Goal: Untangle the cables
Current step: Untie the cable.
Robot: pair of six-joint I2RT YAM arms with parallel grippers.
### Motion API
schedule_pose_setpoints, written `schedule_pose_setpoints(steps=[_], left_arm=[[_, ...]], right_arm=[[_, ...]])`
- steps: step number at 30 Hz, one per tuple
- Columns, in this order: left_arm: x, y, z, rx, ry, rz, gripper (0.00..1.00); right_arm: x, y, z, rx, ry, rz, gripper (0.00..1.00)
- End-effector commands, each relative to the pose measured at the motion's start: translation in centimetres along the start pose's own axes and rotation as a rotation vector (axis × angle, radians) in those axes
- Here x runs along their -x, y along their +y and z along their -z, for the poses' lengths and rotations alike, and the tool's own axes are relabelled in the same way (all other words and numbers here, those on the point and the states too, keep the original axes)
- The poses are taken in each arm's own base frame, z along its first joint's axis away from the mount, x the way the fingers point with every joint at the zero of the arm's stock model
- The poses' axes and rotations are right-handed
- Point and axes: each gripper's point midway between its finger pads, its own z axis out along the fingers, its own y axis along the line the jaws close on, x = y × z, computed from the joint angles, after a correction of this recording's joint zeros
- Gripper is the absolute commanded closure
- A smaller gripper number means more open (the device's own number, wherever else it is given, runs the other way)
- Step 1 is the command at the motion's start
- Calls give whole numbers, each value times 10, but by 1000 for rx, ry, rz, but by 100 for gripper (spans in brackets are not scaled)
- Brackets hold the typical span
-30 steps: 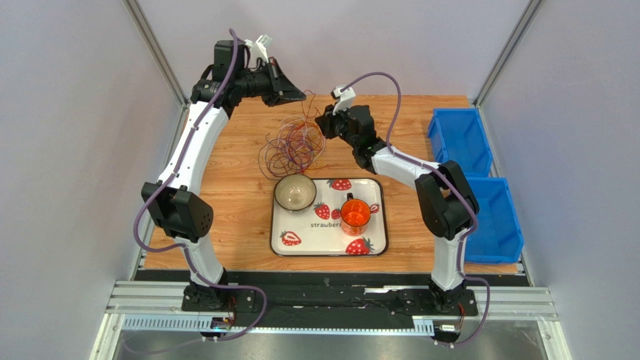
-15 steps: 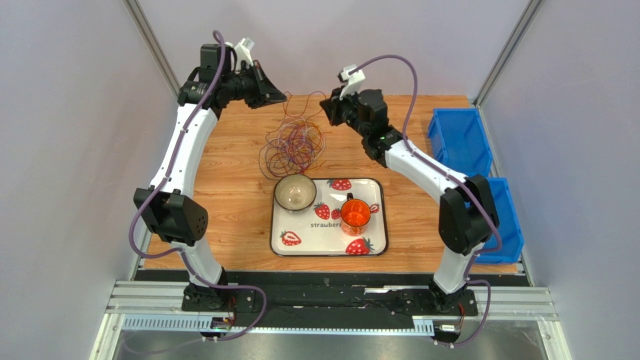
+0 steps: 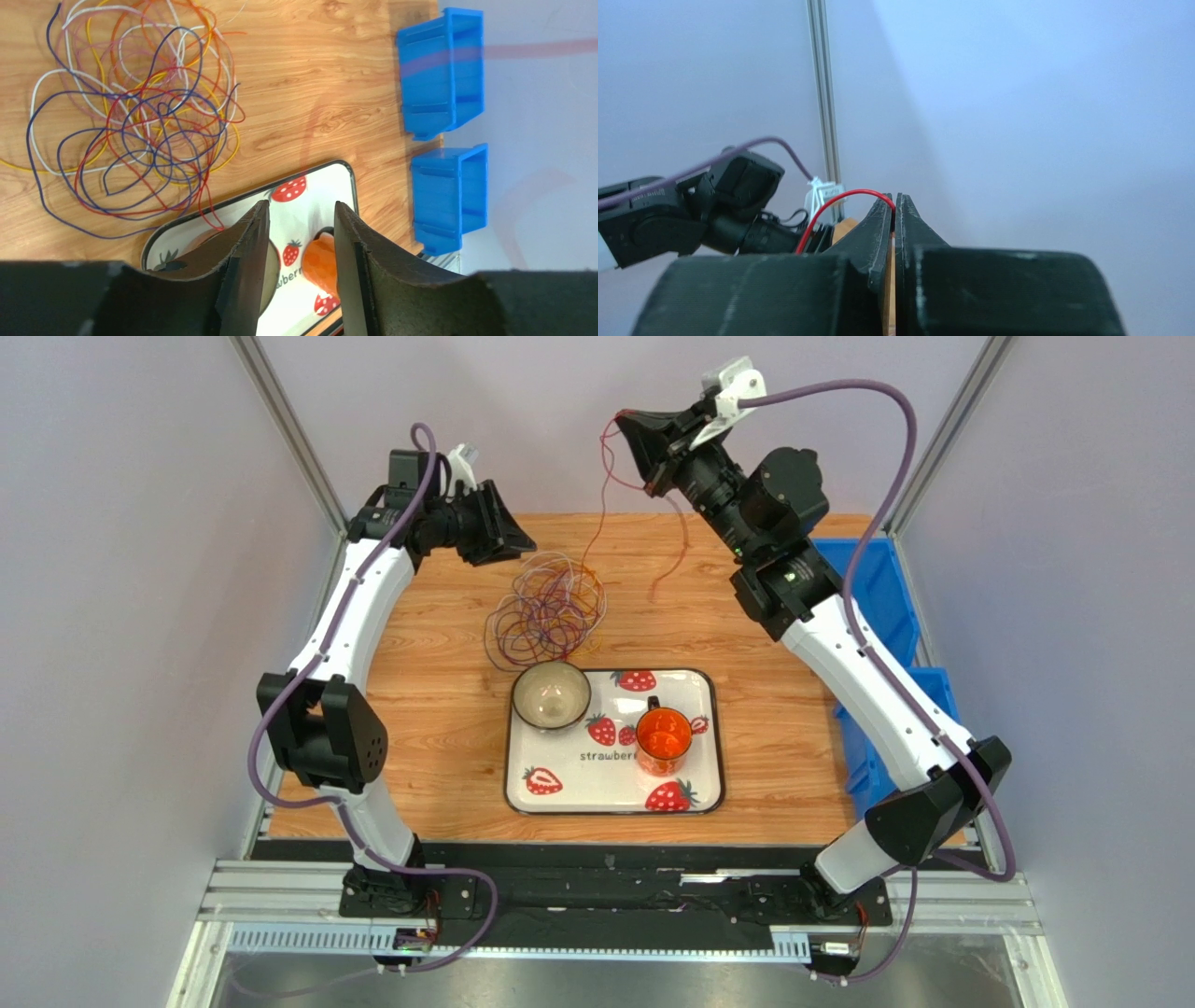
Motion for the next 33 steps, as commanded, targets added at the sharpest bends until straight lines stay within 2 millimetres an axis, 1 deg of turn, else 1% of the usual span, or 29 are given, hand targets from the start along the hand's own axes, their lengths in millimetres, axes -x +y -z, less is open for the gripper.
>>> schedule_pose_setpoints(steps=[1,3,5,6,7,8,9,10,11,12,13,14,15,16,17,18,19,20,21,22,23,25,26,27,28,29,30,31,33], left_arm=[[2,7,-6,-1,-16,-15,52],[1,2,-1,-14,-18,-19,52],[-5,1,4,-11,-10,-15,51],[-5,-5,14,-19,-24,-28,51],[-16,-1,15,-10,-5,-18,51],[-22,-2,18,-10,0,-19,51],[-25,-9,31,-19,-17,-41,50],[-41,-2,32,-7,11,-30,50],[-48,-2,37,-5,16,-32,50],[-52,-7,52,-6,-9,-58,50],[-69,3,54,23,19,-44,50],[-75,5,61,37,14,-51,50],[-79,-1,77,42,-20,-70,50],[-96,9,79,61,3,-53,50],[-100,1,95,51,-38,-76,50],[-107,3,99,57,-41,-79,50],[-122,13,100,74,-23,-69,50],[-126,10,113,81,-58,-90,50],[-131,11,119,88,-65,-93,50],[-142,16,122,100,-54,-86,50],[-144,11,134,89,-89,-103,50],[-152,12,143,98,-110,-110,50],[-152,10,153,102,-146,-131,50],[-157,14,155,120,-147,-135,50],[-159,16,158,132,-158,-139,51],[-160,19,163,149,-177,-160,51],[-166,25,163,163,-163,-160,51],[-170,28,163,169,-153,-167,51],[-179,36,161,185,-134,-172,52]], right_arm=[[53,-6,10,-31,-68,103,100],[55,-10,14,-56,-57,128,100],[52,-17,17,-89,-41,161,100],[50,-20,19,-101,-33,170,100],[47,-22,22,-118,-23,179,100],[48,-24,26,-126,-20,199,100],[45,-26,27,-135,-11,211,100],[48,-33,32,-173,-10,222,100],[44,-36,34,-187,1,232,100],[43,-40,37,-203,14,250,100],[42,-45,39,-235,26,255,100],[46,-48,42,-255,25,261,100],[45,-52,44,-273,40,273,100],[43,-57,49,-301,67,285,100],[48,-61,52,-323,67,292,100],[49,-65,55,-351,79,300,100],[50,-75,60,-414,92,307,100],[50,-82,64,-448,101,316,100],[56,-87,68,-480,115,336,100],[57,-97,75,-544,132,344,100],[61,-103,80,-579,141,352,100],[68,-117,96,-672,160,360,100],[69,-121,103,-705,174,363,100],[77,-125,112,-738,166,360,100],[81,-134,122,-801,169,358,100],[81,-139,132,-834,191,364,100],[84,-143,139,-869,199,361,100],[94,-150,151,-934,196,360,100],[98,-155,167,-997,225,373,100]])
